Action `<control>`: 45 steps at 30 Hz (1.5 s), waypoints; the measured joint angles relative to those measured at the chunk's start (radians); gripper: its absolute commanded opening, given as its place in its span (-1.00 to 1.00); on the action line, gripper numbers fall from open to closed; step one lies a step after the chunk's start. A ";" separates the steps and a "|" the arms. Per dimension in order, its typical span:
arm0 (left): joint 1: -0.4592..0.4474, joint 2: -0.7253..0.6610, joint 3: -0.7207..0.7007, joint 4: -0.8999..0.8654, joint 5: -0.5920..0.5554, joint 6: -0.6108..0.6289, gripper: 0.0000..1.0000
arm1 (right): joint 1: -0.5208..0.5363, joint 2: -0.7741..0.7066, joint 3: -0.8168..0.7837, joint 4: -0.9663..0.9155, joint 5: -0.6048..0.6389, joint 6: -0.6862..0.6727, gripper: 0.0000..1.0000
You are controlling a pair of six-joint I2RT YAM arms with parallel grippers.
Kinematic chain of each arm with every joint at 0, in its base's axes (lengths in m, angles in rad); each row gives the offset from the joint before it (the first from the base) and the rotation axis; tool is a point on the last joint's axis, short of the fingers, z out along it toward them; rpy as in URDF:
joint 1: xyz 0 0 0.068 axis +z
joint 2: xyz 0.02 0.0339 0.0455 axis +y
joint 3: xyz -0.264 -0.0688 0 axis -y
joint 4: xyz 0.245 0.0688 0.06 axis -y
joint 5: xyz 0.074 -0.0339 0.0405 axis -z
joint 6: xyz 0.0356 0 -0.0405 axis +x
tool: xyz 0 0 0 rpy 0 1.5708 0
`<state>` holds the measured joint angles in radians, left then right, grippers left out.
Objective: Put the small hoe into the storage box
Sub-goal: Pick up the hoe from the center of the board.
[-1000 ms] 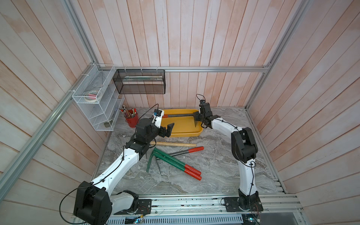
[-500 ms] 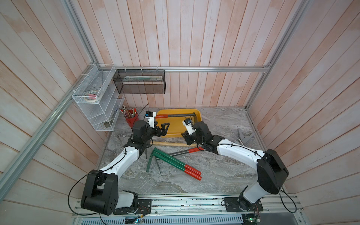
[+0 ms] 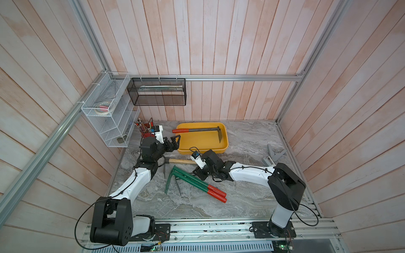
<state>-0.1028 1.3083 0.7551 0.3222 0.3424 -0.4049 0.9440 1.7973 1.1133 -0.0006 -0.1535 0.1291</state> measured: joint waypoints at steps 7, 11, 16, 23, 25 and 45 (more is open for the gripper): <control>0.013 -0.005 -0.006 0.000 -0.003 -0.007 1.00 | 0.024 0.043 0.021 0.002 -0.024 0.008 -0.28; 0.014 -0.018 -0.019 0.000 -0.003 -0.007 1.00 | 0.024 0.070 0.029 0.002 -0.028 0.010 -0.28; 0.018 -0.029 -0.022 -0.001 -0.003 -0.006 0.99 | 0.028 0.139 0.103 -0.017 -0.027 0.010 -0.30; 0.023 -0.050 -0.022 -0.012 -0.004 0.000 1.00 | 0.030 0.202 0.175 -0.034 0.009 0.007 -0.35; 0.024 -0.051 -0.022 -0.013 -0.004 0.001 0.99 | 0.030 0.205 0.179 -0.038 0.026 0.007 -0.37; 0.024 -0.060 -0.029 -0.018 -0.003 0.002 0.99 | 0.028 0.275 0.256 -0.043 0.067 0.001 -0.79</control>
<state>-0.0784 1.2480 0.7258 0.3042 0.3389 -0.4034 0.9718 2.0720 1.3697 -0.0441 -0.0868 0.1299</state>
